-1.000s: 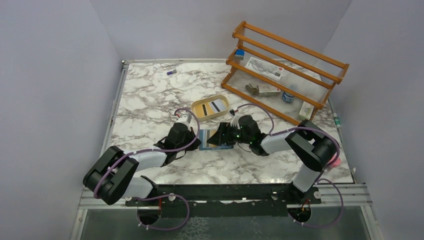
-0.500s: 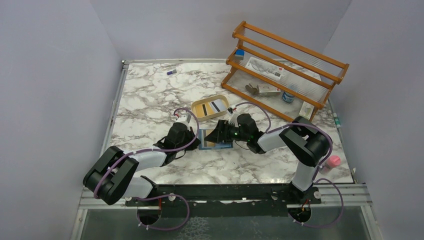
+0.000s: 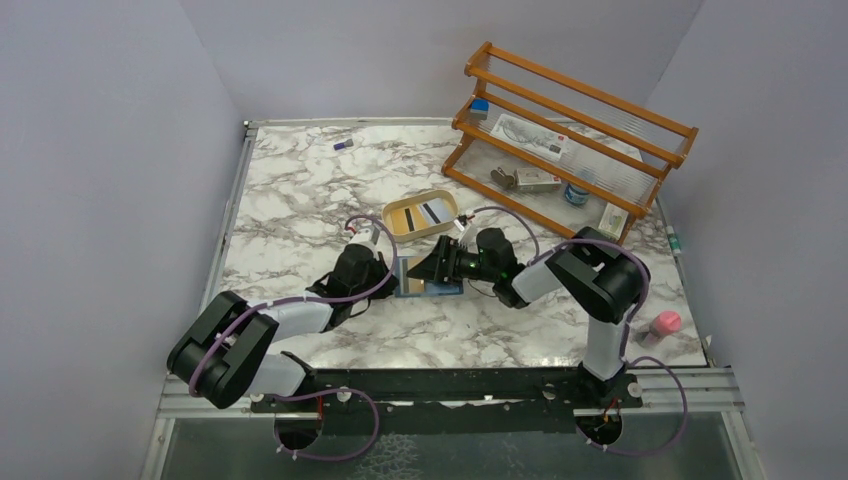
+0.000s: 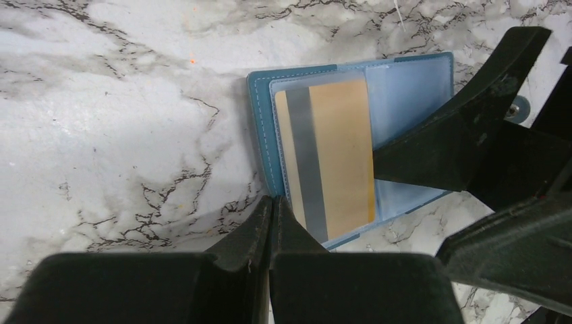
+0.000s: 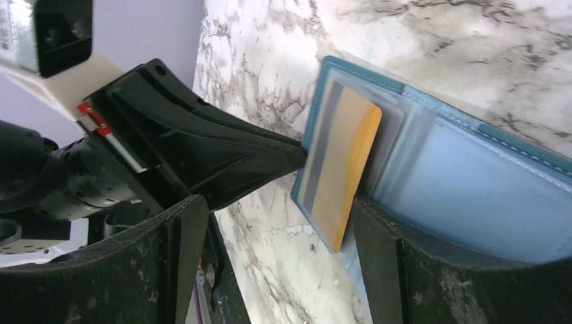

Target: Take the credit cards out of the card holder

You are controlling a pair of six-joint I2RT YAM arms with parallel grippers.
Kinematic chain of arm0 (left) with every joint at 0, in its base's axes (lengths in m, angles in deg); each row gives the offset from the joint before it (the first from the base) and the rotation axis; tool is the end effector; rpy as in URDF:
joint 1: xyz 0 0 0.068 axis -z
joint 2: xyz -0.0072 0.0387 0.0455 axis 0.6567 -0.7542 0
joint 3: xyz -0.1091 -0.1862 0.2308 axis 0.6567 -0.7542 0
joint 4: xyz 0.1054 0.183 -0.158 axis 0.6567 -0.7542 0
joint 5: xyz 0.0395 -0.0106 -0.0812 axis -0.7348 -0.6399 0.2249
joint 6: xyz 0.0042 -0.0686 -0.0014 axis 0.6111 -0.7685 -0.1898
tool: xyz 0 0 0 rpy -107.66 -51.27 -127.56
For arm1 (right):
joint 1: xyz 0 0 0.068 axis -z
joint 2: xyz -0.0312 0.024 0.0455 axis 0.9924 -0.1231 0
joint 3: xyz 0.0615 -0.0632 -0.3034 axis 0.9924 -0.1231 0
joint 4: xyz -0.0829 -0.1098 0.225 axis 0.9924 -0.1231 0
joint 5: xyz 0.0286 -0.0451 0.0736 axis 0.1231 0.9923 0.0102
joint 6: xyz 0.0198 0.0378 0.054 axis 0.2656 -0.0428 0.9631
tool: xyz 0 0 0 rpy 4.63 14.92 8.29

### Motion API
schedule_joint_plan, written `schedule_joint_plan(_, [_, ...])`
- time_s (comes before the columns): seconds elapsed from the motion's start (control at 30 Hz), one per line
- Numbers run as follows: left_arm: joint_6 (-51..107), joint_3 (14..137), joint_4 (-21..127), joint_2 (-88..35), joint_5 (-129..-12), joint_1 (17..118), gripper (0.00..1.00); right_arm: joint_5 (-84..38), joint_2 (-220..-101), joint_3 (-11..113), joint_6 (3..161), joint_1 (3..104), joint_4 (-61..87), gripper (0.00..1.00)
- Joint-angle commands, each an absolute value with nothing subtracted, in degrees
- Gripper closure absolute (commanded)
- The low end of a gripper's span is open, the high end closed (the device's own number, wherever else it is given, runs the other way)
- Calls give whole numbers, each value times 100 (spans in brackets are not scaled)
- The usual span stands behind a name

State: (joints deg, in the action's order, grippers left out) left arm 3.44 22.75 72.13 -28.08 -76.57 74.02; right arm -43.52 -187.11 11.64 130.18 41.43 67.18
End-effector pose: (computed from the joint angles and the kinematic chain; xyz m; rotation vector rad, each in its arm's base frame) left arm 0.1975 -0.1307 0.1611 -0.0370 2.2947 -0.6950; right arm 0.2571 0.2621 0.1554 -0.1377 2.1795 1.5257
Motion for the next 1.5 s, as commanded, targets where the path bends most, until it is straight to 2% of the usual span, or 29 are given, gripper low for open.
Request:
schedule_joint_plan(0.0, [404, 2123, 6966, -2908, -7617, 7418, 100, -4912, -19271, 1161, 13755, 4026, 7773, 19])
schedule_joint_plan(0.13, [388, 2088, 6964, -2857, -7629, 7413, 100, -4842, -19488, 1266, 13699, 3978, 7624, 19])
schedule_joint_plan(0.47, [399, 2112, 6964, -2827, -7630, 7401, 100, -4489, -19479, 1973, 13079, 3805, 5474, 21])
schedule_joint_plan(1.17, [465, 2016, 6896, -2760, -7621, 7278, 100, -4465, -18399, 1620, 12690, 4177, 4761, 22])
schedule_joint_plan(1.27, [473, 2016, 6894, -2762, -7609, 7269, 100, -4514, -18566, 1615, 12722, 4177, 4829, 33])
schedule_joint_plan(1.43, [483, 1998, 6887, -2754, -7596, 7255, 100, -4472, -18718, 1561, 12718, 4182, 4874, 66])
schedule_joint_plan(1.47, [483, 1998, 6887, -2759, -7588, 7252, 100, -4434, -18691, 1539, 12686, 4183, 4821, 71])
